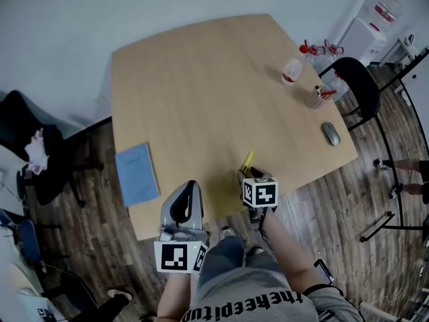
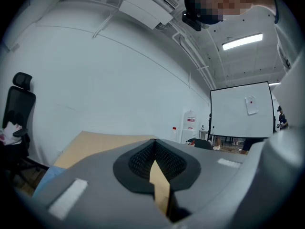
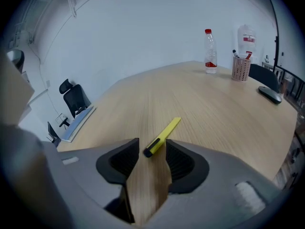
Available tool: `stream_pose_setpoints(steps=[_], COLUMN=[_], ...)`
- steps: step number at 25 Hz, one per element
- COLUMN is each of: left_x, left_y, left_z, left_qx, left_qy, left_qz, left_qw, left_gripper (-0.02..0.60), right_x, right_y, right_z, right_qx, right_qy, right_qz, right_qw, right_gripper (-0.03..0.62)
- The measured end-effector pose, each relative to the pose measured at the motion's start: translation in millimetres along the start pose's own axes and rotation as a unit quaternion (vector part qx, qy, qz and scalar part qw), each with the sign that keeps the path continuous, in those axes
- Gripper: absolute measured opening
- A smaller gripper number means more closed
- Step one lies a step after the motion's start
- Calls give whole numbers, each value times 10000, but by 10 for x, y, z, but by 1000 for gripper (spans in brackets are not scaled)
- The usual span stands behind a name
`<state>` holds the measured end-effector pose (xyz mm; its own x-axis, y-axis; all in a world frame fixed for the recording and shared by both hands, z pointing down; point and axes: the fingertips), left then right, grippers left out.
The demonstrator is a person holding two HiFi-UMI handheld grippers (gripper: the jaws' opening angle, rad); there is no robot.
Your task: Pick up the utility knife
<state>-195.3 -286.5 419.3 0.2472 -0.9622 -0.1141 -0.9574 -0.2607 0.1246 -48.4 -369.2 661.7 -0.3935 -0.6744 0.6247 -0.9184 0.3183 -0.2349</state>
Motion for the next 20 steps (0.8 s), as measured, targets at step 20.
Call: stream_pose_setpoints(steps=[20], left_x=[34], left_y=[80], left_z=[-55], left_qx=[21], left_qy=[102], left_qz=[110], left_qw=[9999], left_gripper=[20], right_x=[88], right_y=[-99], right_z=[-48], right_qx=[-619], right_qy=[93], right_qz=[-358], right_qw=[9974], right_gripper=[69])
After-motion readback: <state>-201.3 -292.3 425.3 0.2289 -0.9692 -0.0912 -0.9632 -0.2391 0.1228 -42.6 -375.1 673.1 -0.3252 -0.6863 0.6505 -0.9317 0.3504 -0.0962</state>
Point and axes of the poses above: the fingertips, and each gripper's own axes: x forward along the fingers, y to its left, z out of its top, and after that the axes turned 9 degrees about -y, right-handed
